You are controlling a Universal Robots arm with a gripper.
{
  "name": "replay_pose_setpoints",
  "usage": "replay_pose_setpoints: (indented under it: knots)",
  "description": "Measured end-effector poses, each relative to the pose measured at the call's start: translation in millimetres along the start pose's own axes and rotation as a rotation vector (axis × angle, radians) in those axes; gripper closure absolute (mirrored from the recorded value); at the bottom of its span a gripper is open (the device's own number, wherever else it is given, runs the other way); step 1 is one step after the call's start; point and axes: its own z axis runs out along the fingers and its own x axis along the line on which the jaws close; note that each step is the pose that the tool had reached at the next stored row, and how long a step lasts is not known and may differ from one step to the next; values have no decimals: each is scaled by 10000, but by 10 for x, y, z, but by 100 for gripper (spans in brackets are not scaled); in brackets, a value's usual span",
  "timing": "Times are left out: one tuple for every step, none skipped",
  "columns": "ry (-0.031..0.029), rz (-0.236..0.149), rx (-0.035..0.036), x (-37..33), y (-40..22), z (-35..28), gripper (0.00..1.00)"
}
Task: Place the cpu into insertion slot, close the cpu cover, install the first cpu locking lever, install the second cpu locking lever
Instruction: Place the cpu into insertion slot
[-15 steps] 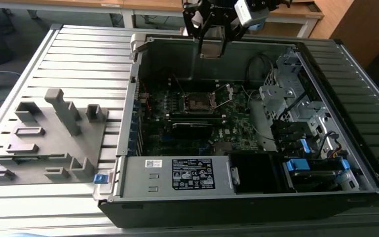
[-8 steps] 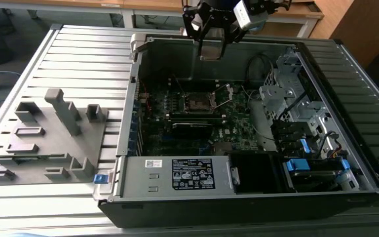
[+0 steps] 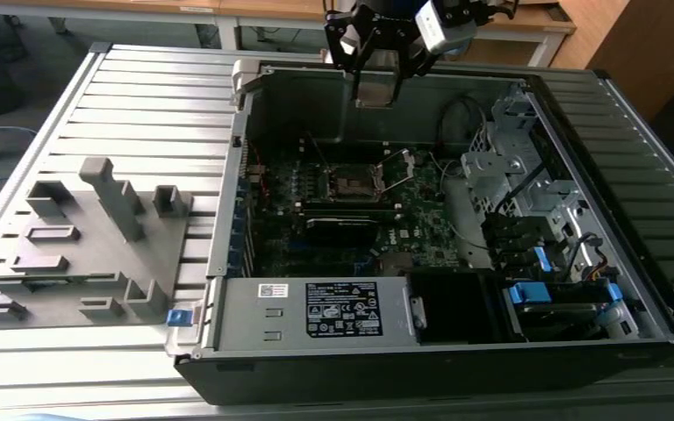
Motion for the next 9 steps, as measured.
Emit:
replay_pose_setpoints:
  knots:
    - [0,0,0,0,0,0,46]
    - [-1,0,0,0,0,1,46]
    - [0,0,0,0,0,0,46]
    - [0,0,0,0,0,1,46]
    - [-2,0,-4,0,0,6,46]
    - [-2,0,-4,0,-1,12,46]
    - [-2,0,-2,0,-2,20,46]
    - [-2,0,-1,0,-3,30,46]
    - [-3,-1,-1,-1,-4,41,46]
